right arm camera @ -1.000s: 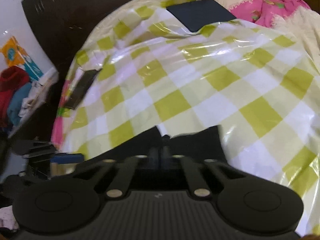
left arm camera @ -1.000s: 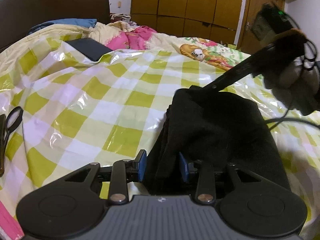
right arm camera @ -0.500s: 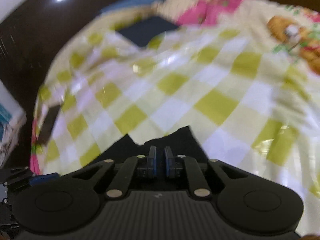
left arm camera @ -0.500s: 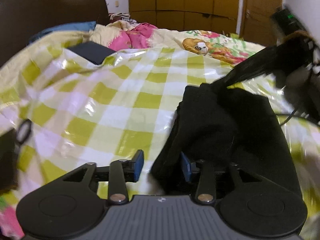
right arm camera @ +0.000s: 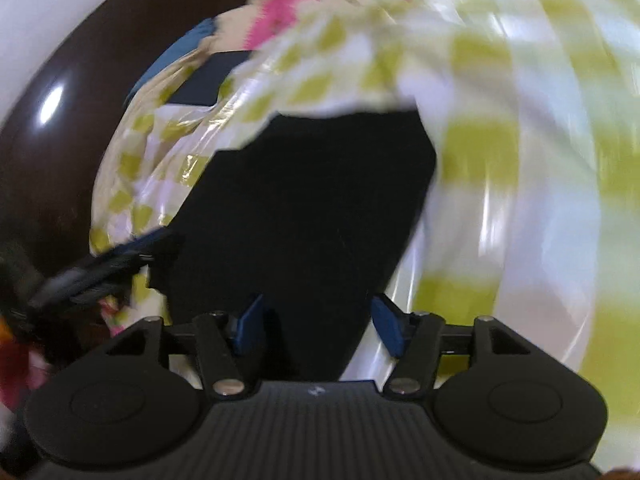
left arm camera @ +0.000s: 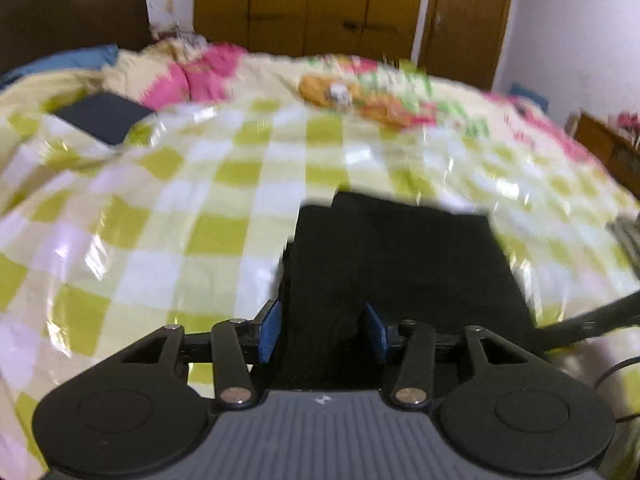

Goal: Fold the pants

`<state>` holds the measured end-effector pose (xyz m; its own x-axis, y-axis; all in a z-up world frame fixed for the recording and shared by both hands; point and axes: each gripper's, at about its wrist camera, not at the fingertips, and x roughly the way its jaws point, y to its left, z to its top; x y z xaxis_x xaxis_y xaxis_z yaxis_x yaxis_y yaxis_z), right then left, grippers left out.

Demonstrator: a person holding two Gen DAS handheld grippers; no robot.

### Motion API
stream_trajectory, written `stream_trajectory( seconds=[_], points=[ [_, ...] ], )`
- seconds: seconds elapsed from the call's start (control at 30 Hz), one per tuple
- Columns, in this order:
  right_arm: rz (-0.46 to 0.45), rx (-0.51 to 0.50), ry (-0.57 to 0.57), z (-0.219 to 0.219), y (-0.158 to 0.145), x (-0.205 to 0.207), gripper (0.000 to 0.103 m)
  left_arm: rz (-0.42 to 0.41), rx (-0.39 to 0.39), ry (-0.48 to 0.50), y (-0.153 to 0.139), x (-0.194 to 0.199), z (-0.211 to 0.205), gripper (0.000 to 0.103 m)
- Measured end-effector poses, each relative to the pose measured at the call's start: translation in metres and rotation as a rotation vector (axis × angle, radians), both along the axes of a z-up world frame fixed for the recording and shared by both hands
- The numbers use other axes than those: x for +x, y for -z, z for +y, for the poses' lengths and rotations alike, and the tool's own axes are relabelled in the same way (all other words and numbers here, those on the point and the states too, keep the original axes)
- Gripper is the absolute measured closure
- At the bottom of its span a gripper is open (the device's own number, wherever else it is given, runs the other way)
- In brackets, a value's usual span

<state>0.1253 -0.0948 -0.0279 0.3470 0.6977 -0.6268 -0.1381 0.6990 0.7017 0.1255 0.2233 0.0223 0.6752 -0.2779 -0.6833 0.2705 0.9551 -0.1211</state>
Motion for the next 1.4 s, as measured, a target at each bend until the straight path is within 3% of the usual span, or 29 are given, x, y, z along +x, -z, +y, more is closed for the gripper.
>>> stream_trajectory(
  seconds=[0.1, 0.2, 0.27, 0.33, 0.43, 0.6, 0.67, 0.87, 1.07, 1.2, 1.4],
  points=[
    [0.011, 0.066, 0.025, 0.008, 0.018, -0.001, 0.041, 0.054, -0.022, -0.015, 0.015, 0.006, 0.013, 0.013],
    [0.016, 0.137, 0.063, 0.016, 0.032, 0.011, 0.038, 0.078, -0.05, -0.042, 0.024, 0.007, 0.022, 0.0],
    [0.01, 0.168, 0.067, 0.018, 0.035, 0.015, 0.039, 0.102, -0.065, -0.062, 0.034, 0.009, 0.023, 0.0],
    [0.0, 0.143, 0.053, 0.018, 0.035, 0.017, 0.059, 0.148, -0.117, -0.084, 0.039, 0.012, 0.02, 0.002],
    [0.02, 0.199, 0.045, 0.001, 0.036, 0.019, 0.072, 0.148, -0.08, -0.034, 0.032, 0.003, -0.009, 0.009],
    [-0.035, 0.134, 0.048, -0.032, 0.021, 0.019, 0.073, 0.163, -0.03, 0.069, 0.022, -0.016, -0.066, 0.012],
    [-0.05, 0.109, 0.059, -0.047, 0.014, 0.018, 0.073, 0.158, -0.046, 0.096, 0.019, -0.018, -0.083, 0.012],
    [-0.096, 0.017, 0.137, -0.092, 0.006, 0.029, 0.072, 0.123, -0.059, 0.143, 0.02, 0.014, -0.138, 0.013],
    [-0.094, -0.039, 0.188, -0.106, -0.001, 0.05, 0.065, 0.136, -0.038, 0.099, 0.018, 0.038, -0.165, 0.013],
    [-0.158, -0.162, 0.21, -0.101, -0.018, 0.025, 0.059, 0.118, 0.029, 0.051, 0.011, 0.026, -0.172, 0.012],
    [-0.183, -0.192, 0.275, -0.105, -0.031, -0.015, 0.059, 0.058, 0.113, -0.001, -0.008, -0.001, -0.175, 0.013]
  ],
)
